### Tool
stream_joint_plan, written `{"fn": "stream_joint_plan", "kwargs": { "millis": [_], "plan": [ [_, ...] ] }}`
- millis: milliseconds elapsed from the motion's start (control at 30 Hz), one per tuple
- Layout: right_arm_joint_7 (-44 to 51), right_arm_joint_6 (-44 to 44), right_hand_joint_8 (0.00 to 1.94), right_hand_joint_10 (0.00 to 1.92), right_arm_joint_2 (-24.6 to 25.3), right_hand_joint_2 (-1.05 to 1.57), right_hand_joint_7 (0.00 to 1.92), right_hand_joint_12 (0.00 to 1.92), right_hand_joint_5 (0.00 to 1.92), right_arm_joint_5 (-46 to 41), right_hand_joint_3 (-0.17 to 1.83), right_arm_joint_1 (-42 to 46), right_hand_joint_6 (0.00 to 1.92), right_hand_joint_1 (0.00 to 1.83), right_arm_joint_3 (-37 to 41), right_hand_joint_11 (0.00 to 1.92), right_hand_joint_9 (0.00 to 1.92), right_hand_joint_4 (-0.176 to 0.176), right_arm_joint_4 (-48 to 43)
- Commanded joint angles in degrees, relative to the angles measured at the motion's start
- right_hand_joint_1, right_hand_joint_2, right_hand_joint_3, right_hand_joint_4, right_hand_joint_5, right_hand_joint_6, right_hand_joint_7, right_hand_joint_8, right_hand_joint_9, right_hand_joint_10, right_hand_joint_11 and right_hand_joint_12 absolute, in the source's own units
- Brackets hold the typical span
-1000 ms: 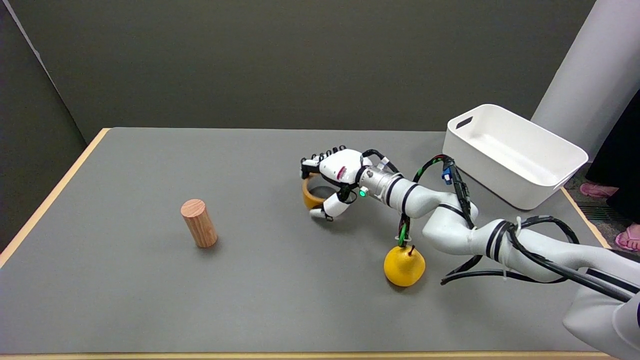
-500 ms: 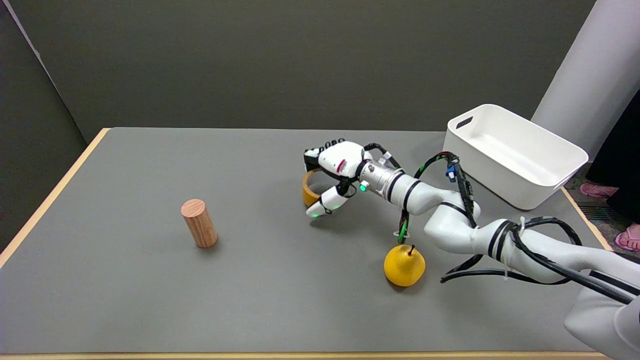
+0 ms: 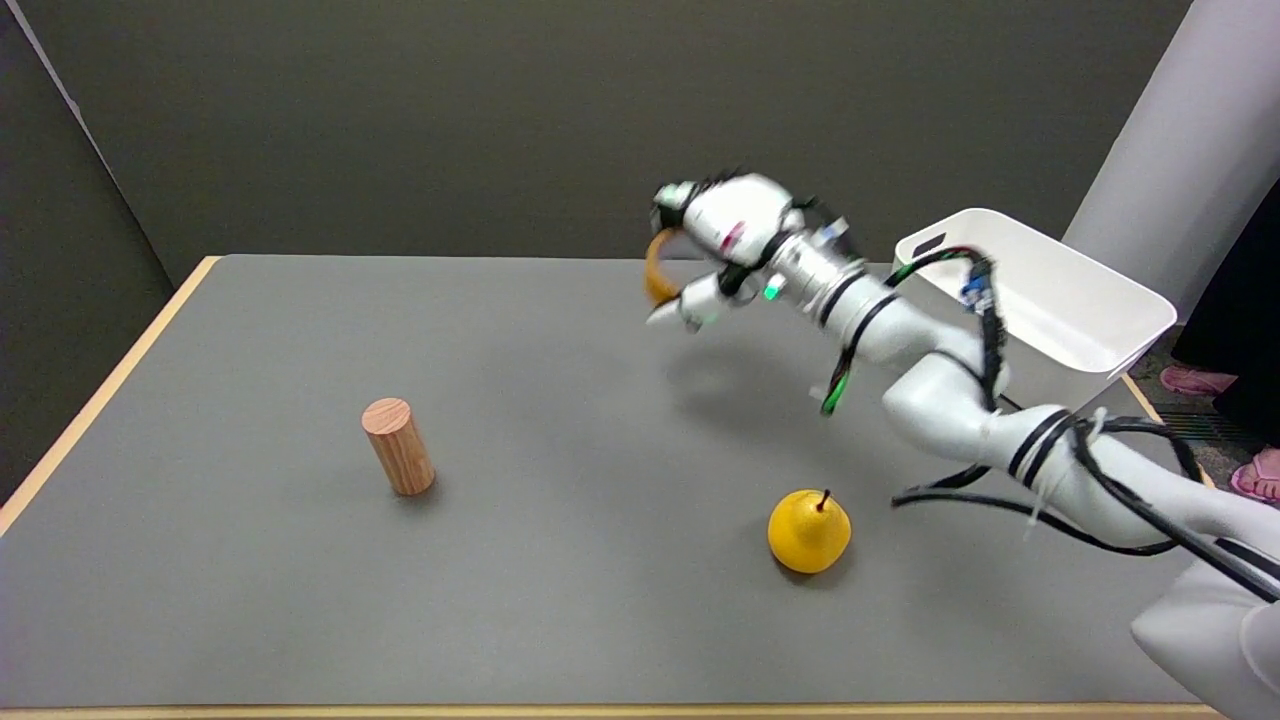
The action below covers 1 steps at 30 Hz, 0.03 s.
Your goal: Pick up yellow tape.
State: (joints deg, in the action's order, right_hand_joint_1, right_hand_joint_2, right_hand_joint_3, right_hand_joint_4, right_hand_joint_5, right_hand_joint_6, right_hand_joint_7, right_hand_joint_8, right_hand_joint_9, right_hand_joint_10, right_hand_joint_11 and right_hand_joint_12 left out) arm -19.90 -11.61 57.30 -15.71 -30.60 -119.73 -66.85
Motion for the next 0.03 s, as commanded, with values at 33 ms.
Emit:
{"fn": "stream_joint_plan", "kwargs": {
  "millis": [33],
  "plan": [
    [31.14, 1.18, 1.41, 1.27, -4.38, 1.11, 0.83, 1.79, 0.60, -13.42, 0.34, 2.98, 1.54, 1.15, 36.82, 0.89, 0.86, -0.056, -0.44]
  ]
}}
